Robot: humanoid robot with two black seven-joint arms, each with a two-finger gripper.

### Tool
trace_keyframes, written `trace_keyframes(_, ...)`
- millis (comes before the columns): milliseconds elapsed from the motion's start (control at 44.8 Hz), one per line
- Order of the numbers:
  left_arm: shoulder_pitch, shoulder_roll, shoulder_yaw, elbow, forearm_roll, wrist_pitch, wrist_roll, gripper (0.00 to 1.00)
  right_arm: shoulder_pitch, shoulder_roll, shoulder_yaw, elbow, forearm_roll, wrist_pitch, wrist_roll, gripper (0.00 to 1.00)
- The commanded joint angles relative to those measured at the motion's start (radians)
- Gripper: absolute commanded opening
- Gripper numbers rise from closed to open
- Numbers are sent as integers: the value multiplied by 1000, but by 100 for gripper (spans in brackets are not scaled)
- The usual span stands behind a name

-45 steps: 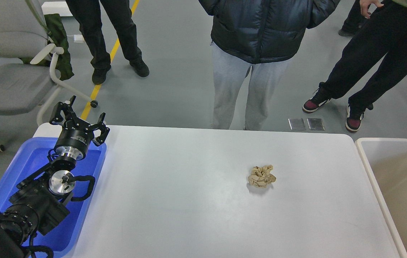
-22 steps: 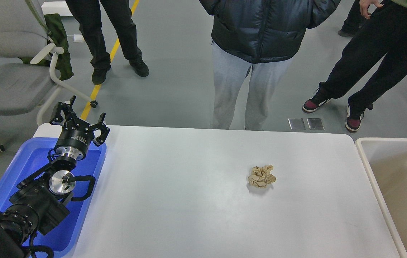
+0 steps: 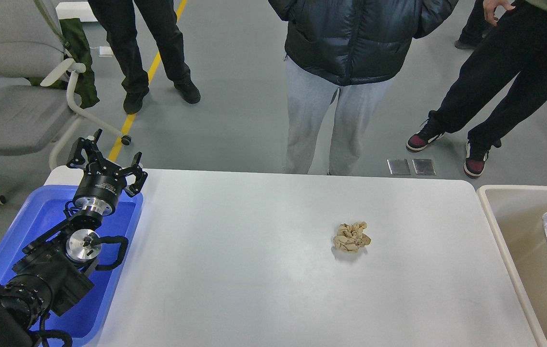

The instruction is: Tidy desktop

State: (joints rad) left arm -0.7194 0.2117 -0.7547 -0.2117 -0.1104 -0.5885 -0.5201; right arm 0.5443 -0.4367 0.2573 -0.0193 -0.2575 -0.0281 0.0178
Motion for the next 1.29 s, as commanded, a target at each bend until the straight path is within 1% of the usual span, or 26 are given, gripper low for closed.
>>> trace_keyframes(0, 0, 0, 0, 0, 0, 3, 0, 100, -7, 4, 0, 1, 46, 2, -2, 100)
trace_keyframes(335, 0, 0, 0, 0, 0, 3, 0, 100, 17, -2, -3, 2, 46, 0, 7, 100)
trace_keyframes(491, 0, 0, 0, 0, 0, 3, 0, 100, 65, -11, 5, 4, 58, 4, 10, 99)
trace_keyframes(692, 0, 0, 0, 0, 0, 3, 0, 100, 137, -28, 8, 36, 214, 22, 31, 99)
trace_keyframes(781, 0, 0, 2, 0, 0, 3, 0, 100, 172, -74, 16, 81, 291, 82, 30, 99)
trace_keyframes(870, 0, 0, 2, 0, 0, 3, 0, 100, 209, -114, 77, 127, 380, 175, 30, 99)
trace_keyframes(982, 0, 0, 2, 0, 0, 3, 0, 100, 236, -137, 206, 177, 437, 257, 30, 99)
trace_keyframes(1049, 0, 0, 2, 0, 0, 3, 0, 100, 256, -151, 269, 214, 438, 284, 30, 99)
trace_keyframes(1160, 0, 0, 2, 0, 0, 1, 0, 100, 292, -151, 352, 275, 448, 289, 30, 99)
trace_keyframes(1272, 0, 0, 2, 0, 0, 1, 0, 100, 309, -152, 433, 387, 452, 292, 30, 99)
